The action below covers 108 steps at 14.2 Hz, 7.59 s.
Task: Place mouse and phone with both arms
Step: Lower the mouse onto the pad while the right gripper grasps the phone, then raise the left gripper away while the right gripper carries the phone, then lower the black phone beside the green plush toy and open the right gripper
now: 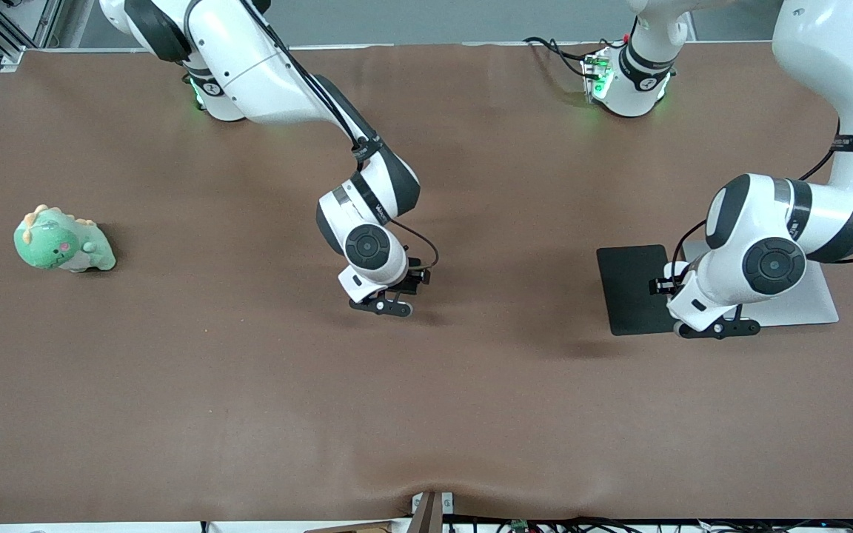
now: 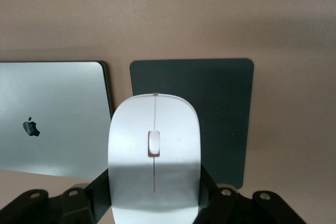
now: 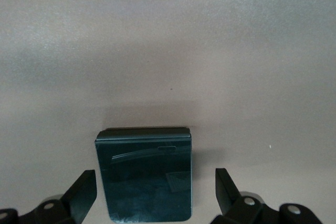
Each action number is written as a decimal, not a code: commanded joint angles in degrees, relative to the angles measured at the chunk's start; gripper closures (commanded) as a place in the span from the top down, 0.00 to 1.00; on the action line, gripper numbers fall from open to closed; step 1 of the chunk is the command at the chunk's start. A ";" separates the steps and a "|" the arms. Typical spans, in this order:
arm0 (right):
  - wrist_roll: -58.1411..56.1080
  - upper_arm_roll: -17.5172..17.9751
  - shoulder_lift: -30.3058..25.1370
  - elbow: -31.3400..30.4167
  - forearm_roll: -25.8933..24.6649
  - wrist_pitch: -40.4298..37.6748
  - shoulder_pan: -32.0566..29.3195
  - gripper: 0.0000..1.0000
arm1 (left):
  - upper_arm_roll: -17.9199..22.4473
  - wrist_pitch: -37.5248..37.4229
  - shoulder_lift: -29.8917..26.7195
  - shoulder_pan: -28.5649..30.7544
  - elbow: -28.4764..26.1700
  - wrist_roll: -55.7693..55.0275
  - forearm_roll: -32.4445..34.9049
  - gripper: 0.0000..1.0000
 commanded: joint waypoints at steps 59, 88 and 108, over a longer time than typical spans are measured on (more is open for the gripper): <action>-33.16 -1.00 -35.12 -31.08 -4.48 -12.67 -33.74 0.00 | 16.94 -23.07 -26.90 -11.07 14.37 12.09 -16.05 1.00; -57.62 -6.19 -24.50 -48.33 -11.51 16.36 -45.09 0.87 | 15.54 -24.22 -26.38 -11.77 14.72 12.36 -15.44 1.00; -61.13 4.44 -23.88 -8.53 -10.46 -28.20 -46.14 1.00 | 14.04 -21.32 -24.62 -11.68 14.72 12.45 -15.09 1.00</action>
